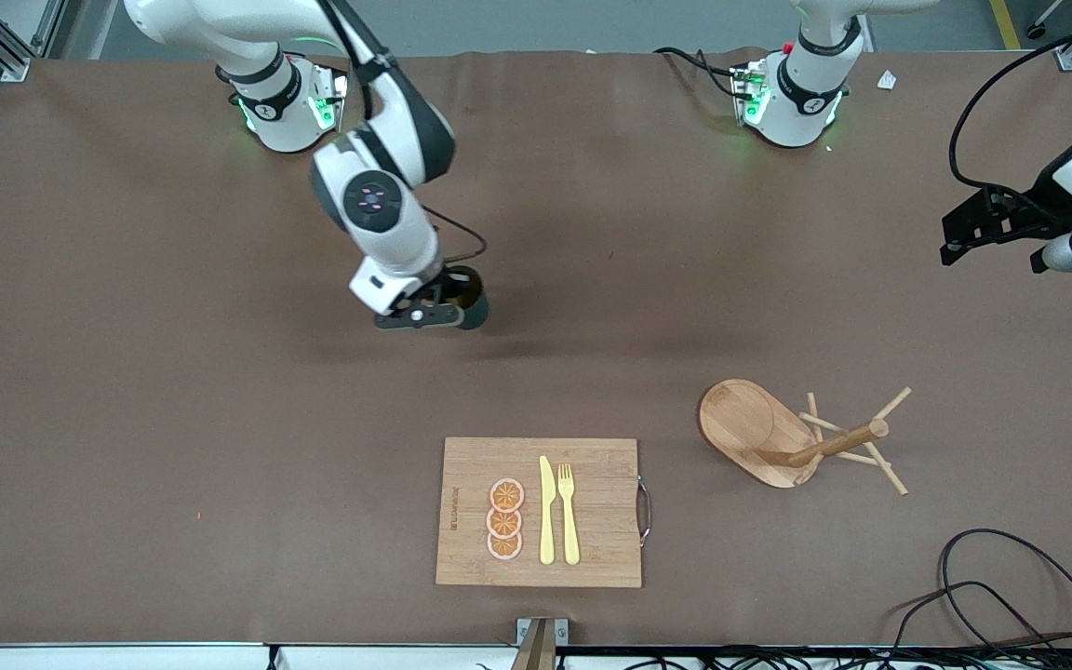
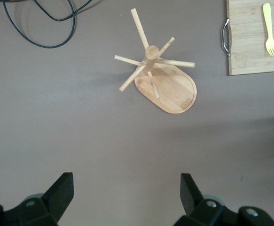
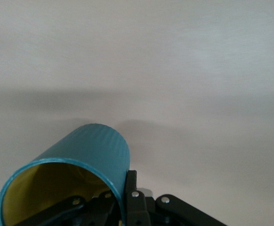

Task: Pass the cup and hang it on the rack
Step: 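Carry the teal mug with the right gripper toward the table middle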

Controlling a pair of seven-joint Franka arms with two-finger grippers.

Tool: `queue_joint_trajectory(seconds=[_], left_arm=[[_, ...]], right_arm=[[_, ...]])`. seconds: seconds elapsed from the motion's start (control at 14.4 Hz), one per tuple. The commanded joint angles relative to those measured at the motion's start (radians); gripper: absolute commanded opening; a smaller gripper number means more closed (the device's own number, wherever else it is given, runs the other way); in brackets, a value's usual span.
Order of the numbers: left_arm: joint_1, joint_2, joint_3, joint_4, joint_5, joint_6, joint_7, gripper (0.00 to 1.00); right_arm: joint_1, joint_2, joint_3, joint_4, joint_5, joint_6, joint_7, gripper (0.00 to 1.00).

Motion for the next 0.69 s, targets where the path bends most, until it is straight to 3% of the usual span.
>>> queue_joint_trajectory(seconds=[0.0,0.42,0.62], left_arm=[[0.003,0.002,-0.003,0.008,0.013,0.002,0.016,1.00],[0.003,0.002,-0.003,0.008,0.013,0.002,0.016,1.00],[0.003,0.002,-0.003,0.008,0.013,0.002,0.016,1.00]], right_arm=[[0.071,0.132,-0.016,0.170,0.024,-0.015,0.126,0.00],[0.148,0.258,-0.016,0.321,0.022,-0.017,0.219,0.00],[0.171,0.269,-0.016,0.328,0.021,-0.017,0.238,0.00]])
